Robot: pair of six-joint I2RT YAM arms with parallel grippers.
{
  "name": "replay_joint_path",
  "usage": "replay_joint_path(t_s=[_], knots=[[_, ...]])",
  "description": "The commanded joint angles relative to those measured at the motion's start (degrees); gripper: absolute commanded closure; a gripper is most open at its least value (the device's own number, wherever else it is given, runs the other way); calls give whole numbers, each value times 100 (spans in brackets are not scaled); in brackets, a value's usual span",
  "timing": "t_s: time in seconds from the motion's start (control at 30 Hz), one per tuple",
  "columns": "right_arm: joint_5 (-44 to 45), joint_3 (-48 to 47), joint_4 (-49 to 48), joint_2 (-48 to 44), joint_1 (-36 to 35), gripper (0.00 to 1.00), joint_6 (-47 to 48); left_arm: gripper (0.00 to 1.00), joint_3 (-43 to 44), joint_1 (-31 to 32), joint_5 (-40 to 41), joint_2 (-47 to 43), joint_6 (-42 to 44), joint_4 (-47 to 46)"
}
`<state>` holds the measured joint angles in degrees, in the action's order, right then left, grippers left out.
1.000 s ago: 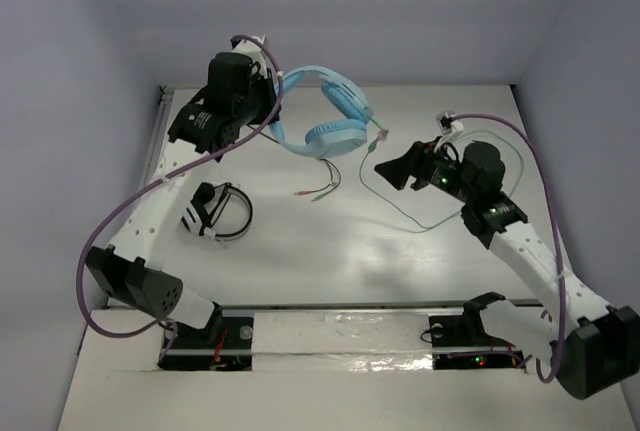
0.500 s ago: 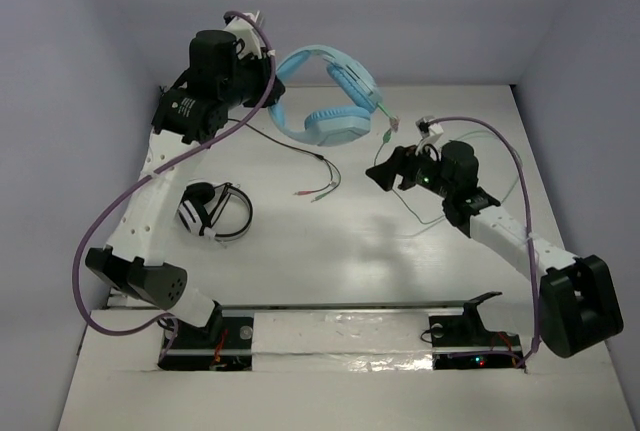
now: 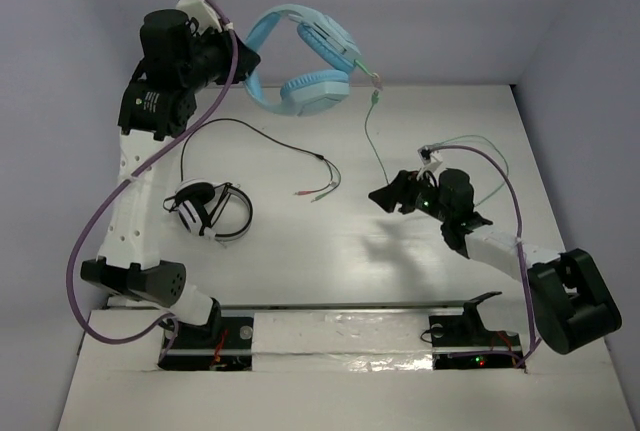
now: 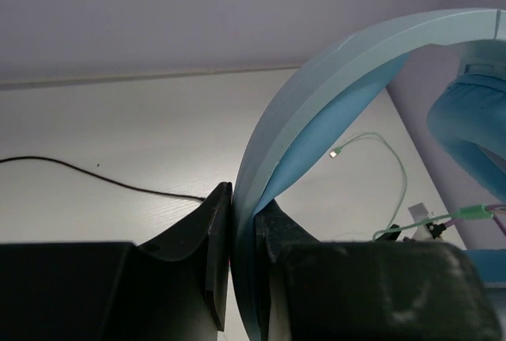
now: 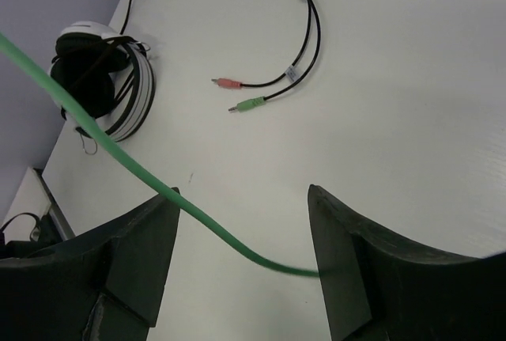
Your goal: Wrap the headphones
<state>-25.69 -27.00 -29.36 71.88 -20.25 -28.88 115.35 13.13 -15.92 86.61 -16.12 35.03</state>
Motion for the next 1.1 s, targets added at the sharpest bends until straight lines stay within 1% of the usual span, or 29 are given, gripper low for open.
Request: replay_joint_path(t_s=[0.0, 0.07, 0.1, 0.17, 0.33, 0.4, 0.43, 0.57, 0.6, 0.7, 0.87, 0.9, 0.93, 0.97, 1.0, 1.03, 1.07], knots=[[125, 72, -746, -174, -23, 29, -240, 100, 383, -239, -473, -118, -471, -716], [135, 46, -772, -52, -23, 29, -223, 100, 435, -363, -796, -144, -585, -778], [117, -15, -773, 27, -23, 32, -223, 100, 436, -363, -824, -153, -611, -787], [21, -33, -772, 186, -23, 33, -205, 100, 505, -416, -921, -162, -647, -787], [363, 231, -852, -86, -23, 31, -214, 100, 638, -723, -1149, -109, -761, -795], [162, 91, -834, 106, -23, 30, -188, 100, 664, -776, -1281, -118, -901, -936], [144, 3, -712, 220, -23, 30, -153, 100, 682, -776, -1308, -144, -945, -971], [56, -208, -729, 634, -23, 30, -100, 100, 726, -776, -1396, -197, -1060, -1086], [38, -296, -702, 800, -23, 31, -91, 100, 708, -776, -1413, -206, -1060, -1103], [-6, -375, -702, 889, -23, 32, -91, 100, 480, -776, -1519, -258, -1104, -1217], [-216, -516, -623, 1082, -216, 33, -30, 100, 146, -776, -1545, -311, -1165, -1393], [-252, -551, -580, 1100, -303, 38, -12, 100, 111, -776, -1528, -303, -1174, -1411], [-261, -595, -457, 1109, -365, 47, 14, 100, 58, -776, -1510, -320, -1192, -1446], [-235, -578, -430, 1074, -487, 57, 32, 100, -73, -776, -1502, -329, -1218, -1542], [-208, -560, -412, 1031, -541, 80, 32, 100, -135, -776, -1484, -329, -1262, -1586], [-130, -534, -360, 978, -541, 92, 32, 100, -196, -776, -1466, -320, -1262, -1613], [-103, -464, -316, 821, -602, 100, 15, 100, -310, -776, -1405, -311, -1271, -1648]])
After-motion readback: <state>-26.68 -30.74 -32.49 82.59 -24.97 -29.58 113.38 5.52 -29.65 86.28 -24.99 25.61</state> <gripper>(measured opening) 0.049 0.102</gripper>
